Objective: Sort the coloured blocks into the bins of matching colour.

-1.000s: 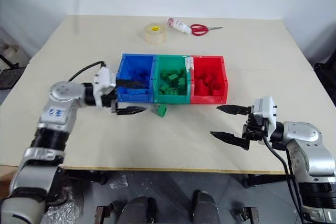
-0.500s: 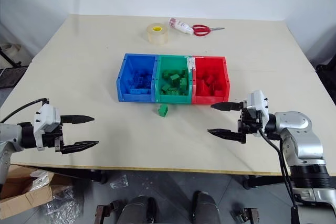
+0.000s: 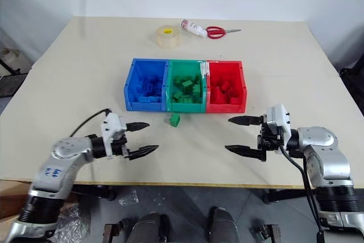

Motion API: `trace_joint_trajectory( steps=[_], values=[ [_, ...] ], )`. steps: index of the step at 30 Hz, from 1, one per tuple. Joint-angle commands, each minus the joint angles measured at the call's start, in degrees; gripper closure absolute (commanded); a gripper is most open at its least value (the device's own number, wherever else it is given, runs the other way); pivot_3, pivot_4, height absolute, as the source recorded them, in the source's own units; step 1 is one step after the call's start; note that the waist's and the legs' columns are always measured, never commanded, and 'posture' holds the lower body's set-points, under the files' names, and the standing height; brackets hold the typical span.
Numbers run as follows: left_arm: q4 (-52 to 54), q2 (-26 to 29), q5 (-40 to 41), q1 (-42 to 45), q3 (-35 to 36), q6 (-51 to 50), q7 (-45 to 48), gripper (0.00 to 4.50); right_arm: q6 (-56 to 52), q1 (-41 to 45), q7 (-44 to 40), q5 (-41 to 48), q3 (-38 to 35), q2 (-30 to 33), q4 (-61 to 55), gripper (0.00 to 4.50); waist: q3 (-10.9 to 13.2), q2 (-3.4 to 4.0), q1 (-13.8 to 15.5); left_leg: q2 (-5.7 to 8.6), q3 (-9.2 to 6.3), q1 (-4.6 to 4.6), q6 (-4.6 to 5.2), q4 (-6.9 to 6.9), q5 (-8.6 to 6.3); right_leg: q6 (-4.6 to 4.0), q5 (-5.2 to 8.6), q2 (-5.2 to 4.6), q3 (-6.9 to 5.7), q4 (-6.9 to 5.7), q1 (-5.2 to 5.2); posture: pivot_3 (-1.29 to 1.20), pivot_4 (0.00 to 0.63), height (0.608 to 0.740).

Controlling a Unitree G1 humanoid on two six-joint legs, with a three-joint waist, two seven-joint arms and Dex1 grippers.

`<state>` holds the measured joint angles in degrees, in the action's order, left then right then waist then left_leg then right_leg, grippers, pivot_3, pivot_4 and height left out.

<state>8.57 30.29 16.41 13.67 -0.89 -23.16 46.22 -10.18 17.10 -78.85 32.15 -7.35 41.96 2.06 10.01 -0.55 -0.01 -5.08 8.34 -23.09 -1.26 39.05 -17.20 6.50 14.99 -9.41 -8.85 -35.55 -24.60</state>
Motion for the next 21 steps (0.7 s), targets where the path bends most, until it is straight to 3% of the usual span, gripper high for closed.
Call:
trace_joint_trajectory(
  steps=[1, 7, 21],
  values=[
    [1.3, -2.1, -2.0, 0.9, -1.9, -1.0, -4.2, 0.02, -0.3, -1.2, 1.0, 1.3, -2.3, 0.8, -3.2, 0.00, 0.0, 0.00, 0.0, 0.00, 0.00, 0.00, 0.00, 0.00, 0.00, 0.00, 0.00, 0.00, 0.00, 0.00, 0.01, 0.00, 0.150, 0.740],
    [-1.2, -6.4, -7.0, 3.1, -5.8, -3.5, -11.3, 0.02, -0.4, -2.3, 2.1, 1.5, -2.7, 0.7, -4.5, 0.00, 0.0, -0.01, 0.1, 0.00, -0.01, 0.00, 0.00, 0.02, 0.00, 0.01, 0.00, 0.00, 0.00, 0.03, 0.04, 0.00, 0.150, 0.740],
    [-10.4, -15.7, -14.3, 7.8, -11.6, 2.1, -18.6, 0.02, -0.5, -2.8, 3.6, 1.6, -2.4, 0.6, -5.4, 0.00, 0.0, 0.00, 1.5, 0.01, -0.01, 0.03, 0.01, 0.08, -0.01, 0.02, -0.01, -0.01, 0.00, 0.06, 0.10, 0.00, 0.150, 0.740]
  ],
)
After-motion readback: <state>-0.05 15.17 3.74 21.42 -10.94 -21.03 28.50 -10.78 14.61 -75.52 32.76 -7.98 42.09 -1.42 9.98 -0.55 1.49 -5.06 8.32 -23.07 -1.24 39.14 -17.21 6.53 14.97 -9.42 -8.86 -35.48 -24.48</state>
